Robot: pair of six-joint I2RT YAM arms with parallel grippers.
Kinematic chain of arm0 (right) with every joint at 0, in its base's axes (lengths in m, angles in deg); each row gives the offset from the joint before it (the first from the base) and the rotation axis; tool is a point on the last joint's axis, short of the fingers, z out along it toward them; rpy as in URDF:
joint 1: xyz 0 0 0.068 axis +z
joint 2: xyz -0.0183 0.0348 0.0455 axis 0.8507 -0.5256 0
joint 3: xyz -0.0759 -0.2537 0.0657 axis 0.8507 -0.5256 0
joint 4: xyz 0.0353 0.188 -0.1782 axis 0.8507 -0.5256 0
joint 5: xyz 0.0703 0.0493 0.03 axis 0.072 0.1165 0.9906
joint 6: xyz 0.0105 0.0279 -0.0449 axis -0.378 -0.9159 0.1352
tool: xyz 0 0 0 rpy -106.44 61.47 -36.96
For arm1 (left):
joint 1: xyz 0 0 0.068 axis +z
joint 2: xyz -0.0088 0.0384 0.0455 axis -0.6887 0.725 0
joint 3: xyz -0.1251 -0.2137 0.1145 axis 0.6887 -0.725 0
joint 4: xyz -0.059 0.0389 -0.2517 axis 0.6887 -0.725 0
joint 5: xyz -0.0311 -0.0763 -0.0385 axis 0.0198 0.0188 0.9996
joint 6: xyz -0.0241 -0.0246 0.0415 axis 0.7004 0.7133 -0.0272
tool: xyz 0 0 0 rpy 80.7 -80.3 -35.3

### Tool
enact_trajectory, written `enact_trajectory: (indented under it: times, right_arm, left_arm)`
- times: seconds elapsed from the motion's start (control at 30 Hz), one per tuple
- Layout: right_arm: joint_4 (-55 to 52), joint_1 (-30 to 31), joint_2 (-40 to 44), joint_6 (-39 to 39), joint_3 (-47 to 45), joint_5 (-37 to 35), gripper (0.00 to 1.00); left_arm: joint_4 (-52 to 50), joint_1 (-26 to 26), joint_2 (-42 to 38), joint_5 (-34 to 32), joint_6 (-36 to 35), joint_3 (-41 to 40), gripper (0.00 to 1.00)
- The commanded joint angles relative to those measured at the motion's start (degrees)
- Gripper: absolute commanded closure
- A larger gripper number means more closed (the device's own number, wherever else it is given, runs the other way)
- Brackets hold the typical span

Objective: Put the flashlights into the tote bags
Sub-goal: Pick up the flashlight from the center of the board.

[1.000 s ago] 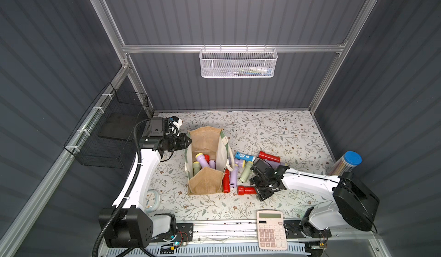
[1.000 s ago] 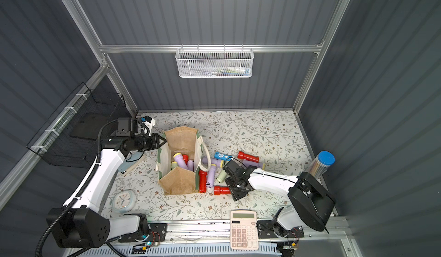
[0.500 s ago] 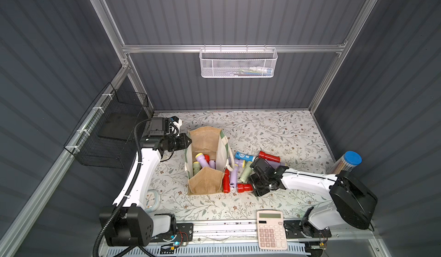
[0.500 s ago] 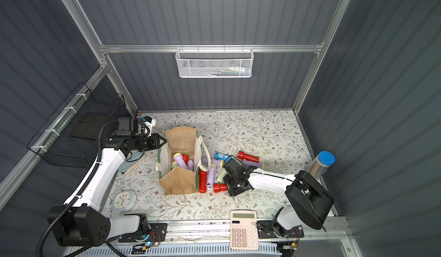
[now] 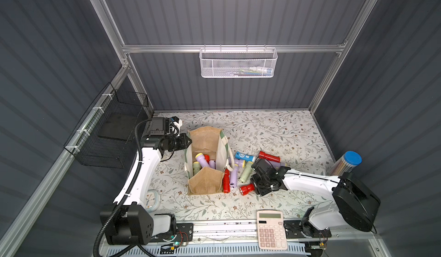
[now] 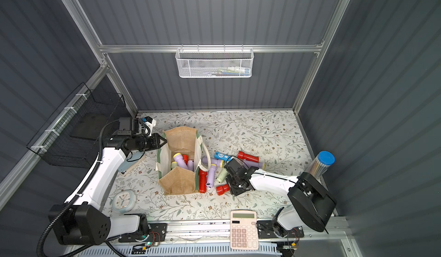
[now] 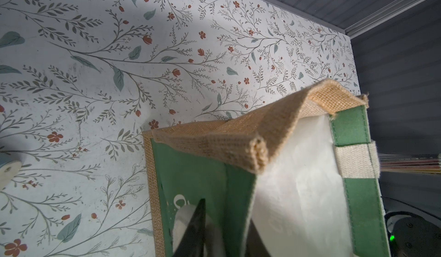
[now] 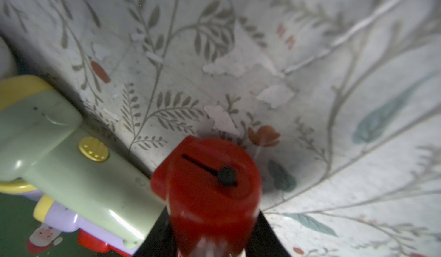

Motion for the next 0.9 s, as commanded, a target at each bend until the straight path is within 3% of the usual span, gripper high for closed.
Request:
enact_trajectory:
  times: [0.0, 0.37, 0.63, 0.87]
  right_arm:
    - [-4.9, -0.38, 2.55, 2.42, -0.46, -5.43, 0.8]
    - [-15.38, -0.38, 6.9, 15.39, 8.07, -17.07, 0.8]
    - [-17.29, -0.56, 8.48, 32.03, 18.31, -23.2, 0.8]
    - [-13.01, -1.3, 8.24, 53.72, 30.75, -24.92, 0.79]
  left_arm:
    - [-0.64, 0.3, 0.65, 1.18, 0.25, 0.55, 0.77]
    - [-0.78, 0.3, 0.67, 0.67, 0.25, 0.78, 0.78]
    - [-0.81, 0.3, 0.21, 0.24, 0.16, 0.6, 0.78]
    - [-0.27, 0.3, -0.31, 0.89, 0.51, 0.6, 0.8]
